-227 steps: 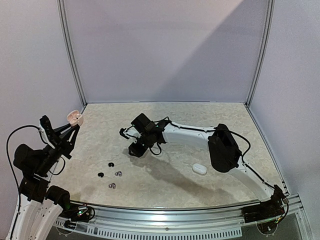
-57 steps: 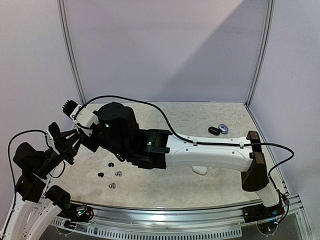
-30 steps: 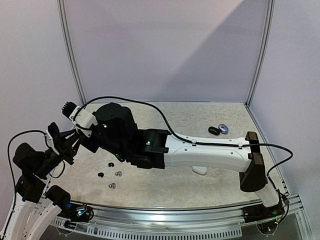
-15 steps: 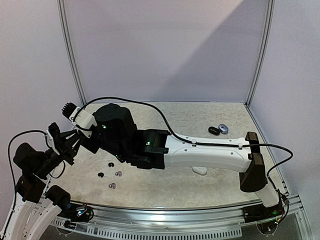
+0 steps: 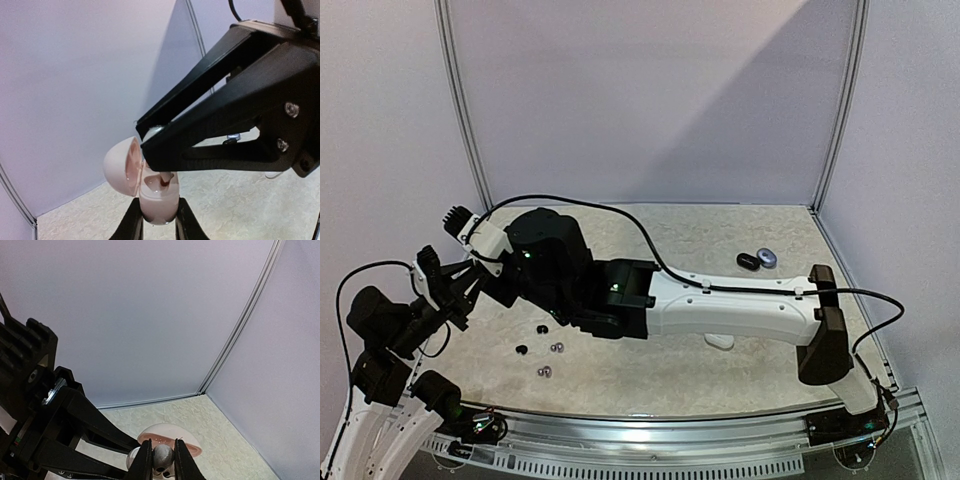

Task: Insert the wireless bluetooth earbuds into the charging case
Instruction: Insert the left earbud into the left side groove of the charging case, then close the charging case with the earbuds at the center of the board.

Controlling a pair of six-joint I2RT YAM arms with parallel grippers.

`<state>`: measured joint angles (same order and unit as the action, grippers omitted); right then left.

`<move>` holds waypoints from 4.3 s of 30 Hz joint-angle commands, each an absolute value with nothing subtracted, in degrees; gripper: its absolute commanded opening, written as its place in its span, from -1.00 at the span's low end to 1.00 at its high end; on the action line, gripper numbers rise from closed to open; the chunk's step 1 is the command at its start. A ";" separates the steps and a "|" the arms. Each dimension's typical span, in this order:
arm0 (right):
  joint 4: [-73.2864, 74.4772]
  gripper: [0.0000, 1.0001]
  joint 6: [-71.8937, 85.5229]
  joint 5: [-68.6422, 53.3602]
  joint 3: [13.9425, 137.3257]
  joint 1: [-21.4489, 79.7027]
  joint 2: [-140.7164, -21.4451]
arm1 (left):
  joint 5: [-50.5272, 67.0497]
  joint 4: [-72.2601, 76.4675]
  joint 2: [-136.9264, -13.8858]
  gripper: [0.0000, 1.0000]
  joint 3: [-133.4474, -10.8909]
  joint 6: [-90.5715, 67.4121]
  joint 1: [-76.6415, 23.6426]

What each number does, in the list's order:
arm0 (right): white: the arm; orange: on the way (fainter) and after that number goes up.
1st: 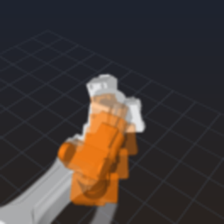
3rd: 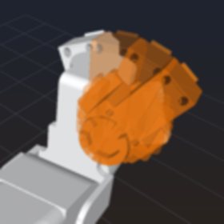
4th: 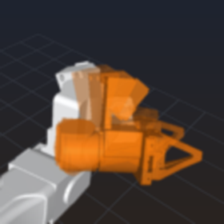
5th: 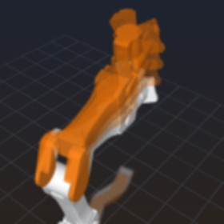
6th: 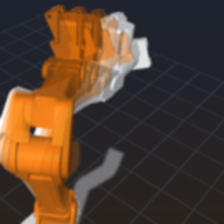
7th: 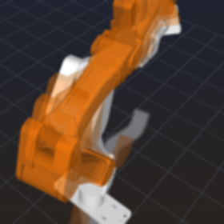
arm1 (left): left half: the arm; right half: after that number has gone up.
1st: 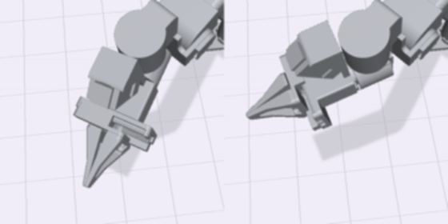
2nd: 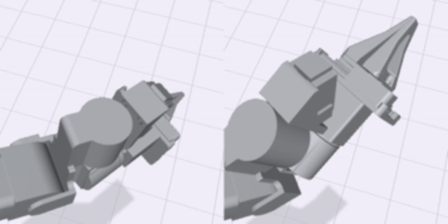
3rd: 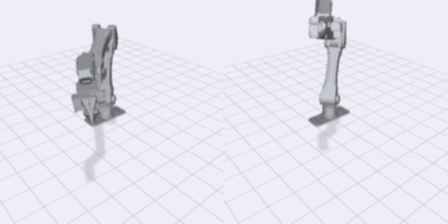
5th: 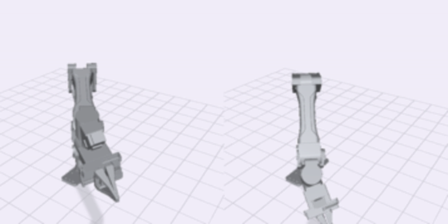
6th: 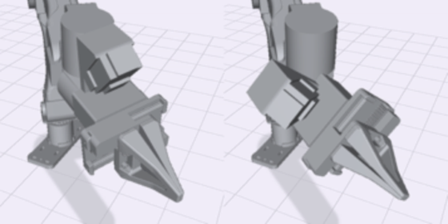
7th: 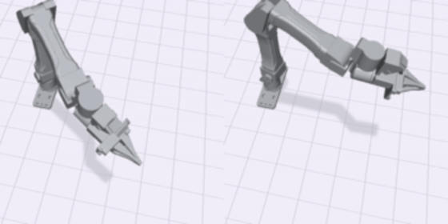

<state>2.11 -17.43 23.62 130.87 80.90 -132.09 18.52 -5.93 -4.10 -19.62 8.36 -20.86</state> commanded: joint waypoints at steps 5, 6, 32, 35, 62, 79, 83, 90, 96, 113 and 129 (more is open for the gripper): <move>4.81 -0.67 -17.11 24.08 131.92 80.71 -135.13 | 17.86 -4.38 -3.00 -1.00 -19.15 8.31 -21.18; 4.90 -0.66 -17.06 24.08 131.92 80.73 -135.16 | 17.84 -4.47 -2.95 -1.00 -19.16 8.31 -21.23; 4.46 -0.48 -17.53 24.08 133.95 80.66 -136.67 | 18.40 -3.83 -2.98 -1.00 -18.98 6.81 -21.13; 4.69 -0.41 -17.70 24.04 134.08 80.66 -136.67 | 17.79 -3.54 -3.07 -1.00 -18.90 5.93 -21.10; 5.45 -0.26 -17.85 22.67 136.93 80.63 -137.57 | 26.01 1.68 -4.26 -1.00 -18.27 -2.21 -21.14; 8.81 -0.12 -14.77 1.74 133.18 80.64 -124.12 | 21.54 -2.68 -4.29 -1.00 -18.57 -0.09 -20.25; 10.17 -0.13 -11.48 -0.47 131.25 80.28 -119.65 | 25.31 -2.98 -4.13 -1.00 -18.67 1.74 -19.35; 21.93 -0.52 -3.30 9.38 132.32 75.68 -118.77 | 42.20 -10.56 -7.06 -1.00 -24.75 9.10 -19.09; 28.03 -0.69 -3.03 -0.18 132.36 74.63 -120.16 | 52.82 -26.30 -11.69 -1.00 -33.68 22.49 -19.21; 36.09 -0.79 -9.93 -18.87 127.00 77.93 -115.63 | 46.82 -27.02 -16.18 -1.00 -37.34 23.26 -19.18; 30.90 0.98 -10.72 -15.44 123.37 78.05 -112.49 | 48.49 -40.18 -16.03 -1.00 -39.90 44.37 -19.16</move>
